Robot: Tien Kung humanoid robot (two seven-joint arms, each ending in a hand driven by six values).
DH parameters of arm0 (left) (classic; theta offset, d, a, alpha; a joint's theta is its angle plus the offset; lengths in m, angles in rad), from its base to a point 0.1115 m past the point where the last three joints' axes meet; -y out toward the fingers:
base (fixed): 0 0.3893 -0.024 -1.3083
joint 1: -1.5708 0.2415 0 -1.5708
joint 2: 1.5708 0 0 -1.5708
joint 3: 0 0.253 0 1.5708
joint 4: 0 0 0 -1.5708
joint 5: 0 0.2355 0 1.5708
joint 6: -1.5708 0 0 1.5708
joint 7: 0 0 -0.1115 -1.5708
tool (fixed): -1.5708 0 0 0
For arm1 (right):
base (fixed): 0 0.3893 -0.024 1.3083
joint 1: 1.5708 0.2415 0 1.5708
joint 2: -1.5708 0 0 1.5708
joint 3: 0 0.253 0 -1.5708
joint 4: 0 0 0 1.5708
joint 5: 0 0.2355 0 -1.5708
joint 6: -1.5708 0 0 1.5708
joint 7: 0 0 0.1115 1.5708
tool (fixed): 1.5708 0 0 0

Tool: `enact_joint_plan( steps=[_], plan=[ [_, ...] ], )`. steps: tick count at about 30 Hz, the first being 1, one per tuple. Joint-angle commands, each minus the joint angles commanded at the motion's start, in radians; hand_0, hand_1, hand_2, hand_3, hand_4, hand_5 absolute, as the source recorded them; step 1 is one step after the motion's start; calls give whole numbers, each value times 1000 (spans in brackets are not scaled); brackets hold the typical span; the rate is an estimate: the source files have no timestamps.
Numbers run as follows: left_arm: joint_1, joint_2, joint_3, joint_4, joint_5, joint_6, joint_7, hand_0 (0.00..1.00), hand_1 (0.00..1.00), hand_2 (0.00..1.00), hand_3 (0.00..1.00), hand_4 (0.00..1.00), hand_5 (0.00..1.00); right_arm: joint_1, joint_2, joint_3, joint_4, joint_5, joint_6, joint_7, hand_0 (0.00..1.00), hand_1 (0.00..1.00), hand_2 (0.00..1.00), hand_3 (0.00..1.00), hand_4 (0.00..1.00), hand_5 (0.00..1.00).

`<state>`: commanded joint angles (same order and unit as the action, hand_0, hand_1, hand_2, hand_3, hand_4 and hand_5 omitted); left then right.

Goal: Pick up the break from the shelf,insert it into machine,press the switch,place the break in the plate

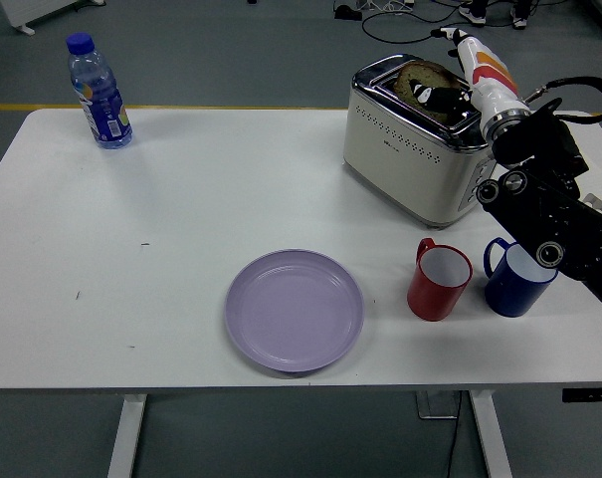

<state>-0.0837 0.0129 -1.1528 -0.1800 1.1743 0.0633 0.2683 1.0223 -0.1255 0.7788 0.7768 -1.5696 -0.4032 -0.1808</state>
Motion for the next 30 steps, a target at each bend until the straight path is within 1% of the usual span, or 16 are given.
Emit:
enact_joint_plan(
  steps=[2, 3, 7, 8, 13, 14, 19, 20, 23, 25, 26, 30],
  plan=[
    [-1, 0, 1, 0, -2, 1, 0, 668, 616, 734, 705, 527, 998, 15, 14, -8, -33, 1, 0, 6, 897, 815, 897, 876, 733, 243],
    [-3, 0, 3, 0, -3, 1, 0, 668, 616, 734, 705, 527, 998, 26, 26, -13, -60, 10, 2, 12, 897, 815, 897, 876, 733, 243],
    [-5, 1, 5, 0, -5, 1, 1, 668, 616, 734, 705, 527, 998, 48, 53, -23, -124, 31, 4, 23, 897, 815, 897, 876, 733, 243],
    [-5, 2, 5, 0, -5, 1, 1, 667, 616, 734, 706, 527, 998, 51, 58, -25, -131, 34, 4, 25, 859, 791, 858, 856, 731, 239],
    [-8, 3, 8, 0, -6, 1, 1, 667, 616, 734, 706, 527, 998, 77, 94, -46, -218, 61, 9, 32, 859, 791, 858, 856, 731, 239],
    [-9, 3, 8, 0, -5, 1, 1, 667, 613, 733, 705, 528, 998, 84, 104, -50, -238, 65, 10, 32, 830, 766, 828, 837, 728, 236],
    [-12, 4, 9, 0, -5, 1, 0, 667, 613, 733, 705, 528, 998, 103, 123, -58, -281, 64, 10, 32, 830, 766, 828, 837, 728, 236],
    [-13, 5, 10, 0, -6, 2, 0, 668, 610, 732, 707, 528, 998, 115, 125, -61, -298, 59, 11, 28, 786, 736, 777, 827, 725, 232],
    [-13, 6, 11, 0, -6, 2, 0, 668, 610, 732, 707, 528, 998, 119, 125, -61, -303, 54, 10, 27, 786, 736, 777, 827, 725, 232],
    [-14, 6, 12, 0, -7, 3, 0, 668, 610, 732, 707, 528, 998, 130, 125, -66, -319, 40, 8, 21, 786, 736, 777, 827, 725, 232],
    [-14, 7, 13, 0, -7, 3, 0, 667, 608, 732, 706, 529, 998, 132, 125, -67, -321, 38, 8, 20, 583, 632, 659, 791, 722, 227],
    [-15, 7, 14, 0, -6, 3, -1, 667, 608, 732, 706, 529, 998, 140, 125, -76, -347, 39, 12, 16, 583, 632, 659, 791, 722, 227]
  ],
)
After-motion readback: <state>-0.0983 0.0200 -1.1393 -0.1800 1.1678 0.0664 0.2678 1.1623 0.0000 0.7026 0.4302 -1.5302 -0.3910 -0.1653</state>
